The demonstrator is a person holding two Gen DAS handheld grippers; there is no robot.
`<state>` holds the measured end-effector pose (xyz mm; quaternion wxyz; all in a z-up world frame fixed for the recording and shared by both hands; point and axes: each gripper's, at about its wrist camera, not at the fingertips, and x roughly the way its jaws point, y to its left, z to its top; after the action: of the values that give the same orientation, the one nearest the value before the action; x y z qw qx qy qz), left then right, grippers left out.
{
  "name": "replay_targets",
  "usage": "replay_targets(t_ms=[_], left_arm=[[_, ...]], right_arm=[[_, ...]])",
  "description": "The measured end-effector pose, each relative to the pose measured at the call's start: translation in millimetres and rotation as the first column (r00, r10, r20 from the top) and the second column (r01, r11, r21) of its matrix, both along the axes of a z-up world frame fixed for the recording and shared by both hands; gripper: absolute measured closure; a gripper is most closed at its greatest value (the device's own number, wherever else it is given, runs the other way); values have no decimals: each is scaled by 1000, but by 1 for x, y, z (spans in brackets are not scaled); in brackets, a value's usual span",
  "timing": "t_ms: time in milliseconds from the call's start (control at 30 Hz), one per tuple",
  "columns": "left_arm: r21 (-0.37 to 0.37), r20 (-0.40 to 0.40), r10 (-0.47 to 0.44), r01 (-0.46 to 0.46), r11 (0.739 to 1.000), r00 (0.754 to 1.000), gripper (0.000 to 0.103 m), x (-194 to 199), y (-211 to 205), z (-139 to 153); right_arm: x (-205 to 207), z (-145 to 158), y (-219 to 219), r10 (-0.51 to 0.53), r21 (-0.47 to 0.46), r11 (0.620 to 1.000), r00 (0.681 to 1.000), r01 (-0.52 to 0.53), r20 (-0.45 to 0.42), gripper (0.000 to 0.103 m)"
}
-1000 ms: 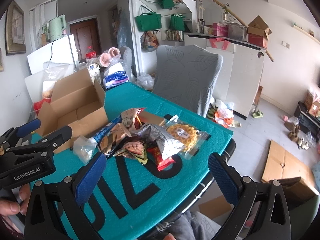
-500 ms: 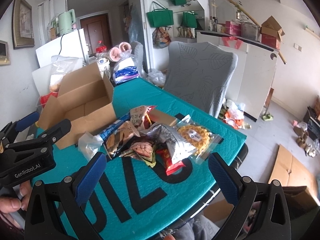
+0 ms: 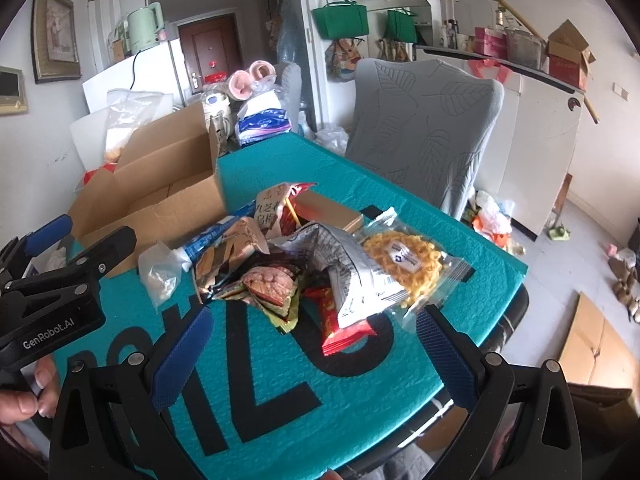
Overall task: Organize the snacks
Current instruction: 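Reach the left tool to the clear zip bag while the right tool reaches the red candy packet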
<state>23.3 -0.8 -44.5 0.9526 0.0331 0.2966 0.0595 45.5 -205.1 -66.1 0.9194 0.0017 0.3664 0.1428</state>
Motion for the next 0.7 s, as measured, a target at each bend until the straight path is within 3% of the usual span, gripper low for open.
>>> replay_targets(t_ms=[233, 467, 600, 700], left_arm=[[-18, -98, 49, -51, 999, 994, 0, 23, 17, -35], [-63, -149, 95, -105, 992, 984, 0, 37, 43, -50], [-101, -202, 56, -78, 992, 978, 0, 51, 55, -59], [-168, -262, 6, -51, 984, 965, 0, 61, 62, -66]], right_arm=[[23, -24, 3, 44, 19, 999, 998, -43, -48, 0], [37, -34, 10, 78, 50, 996, 995, -75, -60, 0], [42, -36, 17, 84, 77, 994, 995, -80, -51, 0], [46, -37, 19, 84, 88, 993, 995, -80, -51, 0]])
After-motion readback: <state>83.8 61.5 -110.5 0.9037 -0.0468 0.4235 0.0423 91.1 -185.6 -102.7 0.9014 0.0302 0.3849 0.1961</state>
